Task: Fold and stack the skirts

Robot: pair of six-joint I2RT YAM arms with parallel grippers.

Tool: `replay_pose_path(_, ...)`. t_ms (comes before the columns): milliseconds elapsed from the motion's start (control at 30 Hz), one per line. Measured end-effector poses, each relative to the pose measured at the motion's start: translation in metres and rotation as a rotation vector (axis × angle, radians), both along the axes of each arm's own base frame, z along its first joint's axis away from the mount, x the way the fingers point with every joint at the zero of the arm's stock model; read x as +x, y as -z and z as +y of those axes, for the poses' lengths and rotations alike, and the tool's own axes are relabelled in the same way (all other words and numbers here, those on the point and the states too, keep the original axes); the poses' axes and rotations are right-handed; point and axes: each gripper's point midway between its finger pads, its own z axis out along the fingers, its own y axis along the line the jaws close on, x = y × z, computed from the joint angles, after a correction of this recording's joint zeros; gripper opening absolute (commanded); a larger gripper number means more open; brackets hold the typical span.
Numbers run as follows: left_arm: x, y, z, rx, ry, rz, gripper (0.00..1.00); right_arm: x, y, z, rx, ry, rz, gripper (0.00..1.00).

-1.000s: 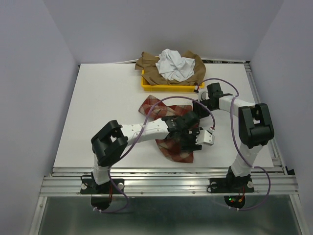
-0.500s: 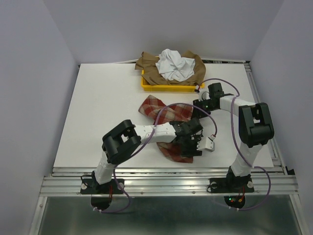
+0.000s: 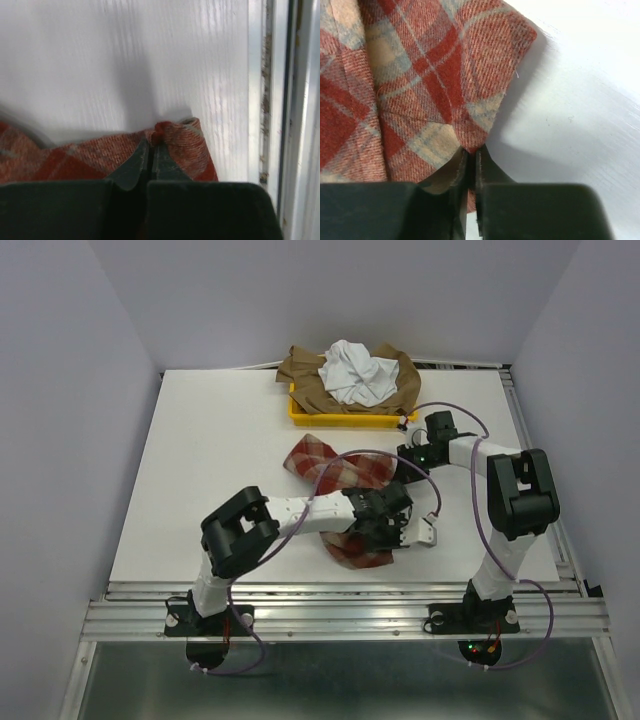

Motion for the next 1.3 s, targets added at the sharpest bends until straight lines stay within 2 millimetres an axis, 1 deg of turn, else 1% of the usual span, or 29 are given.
replay_pose_path(33, -0.001, -0.007, 0.006, -0.004, -0.013, 0.010, 0.00, 0.000, 0.000, 0.000, 0.000, -0.001, -0.002, 0.01)
replay_pose_path(67, 0.000, -0.019, 0.011, -0.021, -0.028, 0.017, 0.00, 0.000, 0.001, 0.000, -0.001, -0.003, -0.004, 0.01)
replay_pose_path(100, 0.002, -0.034, 0.019, -0.041, -0.049, 0.028, 0.00, 0.000, 0.001, 0.000, 0.000, -0.004, -0.005, 0.01)
replay_pose_path(133, 0.007, -0.053, 0.024, -0.077, -0.072, 0.028, 0.00, 0.000, 0.001, 0.000, 0.000, -0.005, -0.008, 0.01)
replay_pose_path(167, 0.020, -0.090, 0.032, -0.159, -0.109, 0.017, 0.00, 0.000, 0.002, 0.000, 0.000, -0.005, -0.011, 0.01)
replay_pose_path(200, 0.028, -0.113, 0.037, -0.217, -0.134, 0.008, 0.00, 0.000, 0.002, 0.000, 0.001, -0.006, -0.014, 0.01)
replay_pose_path(267, 0.057, -0.184, 0.064, -0.382, -0.219, -0.057, 0.00, -0.001, 0.001, -0.001, -0.004, -0.006, -0.025, 0.01)
replay_pose_path(333, 0.078, -0.238, 0.096, -0.513, -0.287, -0.147, 0.00, -0.001, 0.001, -0.003, -0.011, -0.006, -0.036, 0.01)
replay_pose_path(367, 0.081, -0.259, 0.114, -0.564, -0.316, -0.192, 0.00, -0.001, 0.001, -0.004, -0.015, -0.005, -0.038, 0.01)
replay_pose_path(400, 0.079, -0.270, 0.129, -0.596, -0.334, -0.217, 0.00, -0.002, 0.000, -0.005, -0.024, -0.007, -0.045, 0.01)
replay_pose_path(433, 0.076, -0.274, 0.143, -0.611, -0.354, -0.233, 0.00, -0.003, 0.000, -0.006, -0.031, -0.010, -0.049, 0.01)
replay_pose_path(467, 0.073, -0.273, 0.154, -0.615, -0.370, -0.238, 0.00, -0.004, 0.000, -0.008, -0.043, -0.013, -0.053, 0.01)
replay_pose_path(533, 0.072, -0.253, 0.181, -0.584, -0.434, -0.235, 0.00, -0.008, 0.000, -0.011, -0.060, -0.023, -0.056, 0.01)
replay_pose_path(567, 0.074, -0.245, 0.189, -0.565, -0.459, -0.230, 0.00, -0.011, 0.000, -0.013, -0.068, -0.029, -0.056, 0.01)
replay_pose_path(600, 0.076, -0.225, 0.205, -0.518, -0.511, -0.212, 0.00, -0.013, 0.000, -0.014, -0.073, -0.033, -0.055, 0.01)
replay_pose_path(667, 0.083, -0.202, 0.226, -0.465, -0.586, -0.195, 0.00, -0.020, -0.001, -0.018, -0.096, -0.055, -0.049, 0.01)
replay_pose_path(700, 0.087, -0.180, 0.241, -0.406, -0.644, -0.163, 0.00, -0.024, -0.001, -0.020, -0.106, -0.065, -0.042, 0.01)
replay_pose_path(733, 0.094, -0.163, 0.258, -0.354, -0.712, -0.136, 0.00, -0.031, -0.002, -0.022, -0.118, -0.084, -0.031, 0.01)
replay_pose_path(767, 0.097, -0.152, 0.269, -0.314, -0.749, -0.121, 0.00, -0.036, -0.002, -0.024, -0.127, -0.102, -0.021, 0.01)
replay_pose_path(800, 0.104, -0.139, 0.284, -0.262, -0.808, -0.108, 0.00, -0.044, -0.003, -0.027, -0.138, -0.137, -0.007, 0.01)
replay_pose_path(867, 0.114, -0.125, 0.300, -0.204, -0.864, -0.099, 0.00, -0.061, -0.003, -0.029, -0.145, -0.190, 0.034, 0.01)
replay_pose_path(900, 0.116, -0.120, 0.303, -0.184, -0.875, -0.095, 0.00, -0.067, -0.005, -0.028, -0.138, -0.218, 0.043, 0.01)
replay_pose_path(967, 0.123, -0.102, 0.316, -0.108, -0.916, -0.090, 0.00, -0.090, -0.008, -0.025, -0.123, -0.315, 0.083, 0.01)
replay_pose_path(1100, 0.139, -0.076, 0.341, -0.003, -1.004, -0.089, 0.00, -0.145, -0.026, -0.001, -0.071, -0.561, 0.126, 0.01)
replay_pose_path(1133, 0.144, -0.069, 0.347, 0.018, -1.026, -0.090, 0.00, -0.158, -0.034, 0.008, -0.052, -0.624, 0.123, 0.13)
replay_pose_path(1167, 0.149, -0.062, 0.353, 0.044, -1.046, -0.093, 0.00, -0.166, -0.040, 0.015, -0.037, -0.666, 0.115, 0.18)
replay_pose_path(1233, 0.159, -0.047, 0.363, 0.095, -1.075, -0.100, 0.00, -0.188, -0.058, 0.033, 0.015, -0.768, 0.119, 0.25)
replay_pose_path(1267, 0.162, -0.040, 0.366, 0.118, -1.078, -0.098, 0.00, -0.193, -0.066, 0.040, 0.039, -0.790, 0.127, 0.26)
replay_pose_path(1300, 0.166, -0.035, 0.367, 0.132, -1.078, -0.100, 0.00, -0.192, -0.072, 0.045, 0.057, -0.799, 0.126, 0.27)
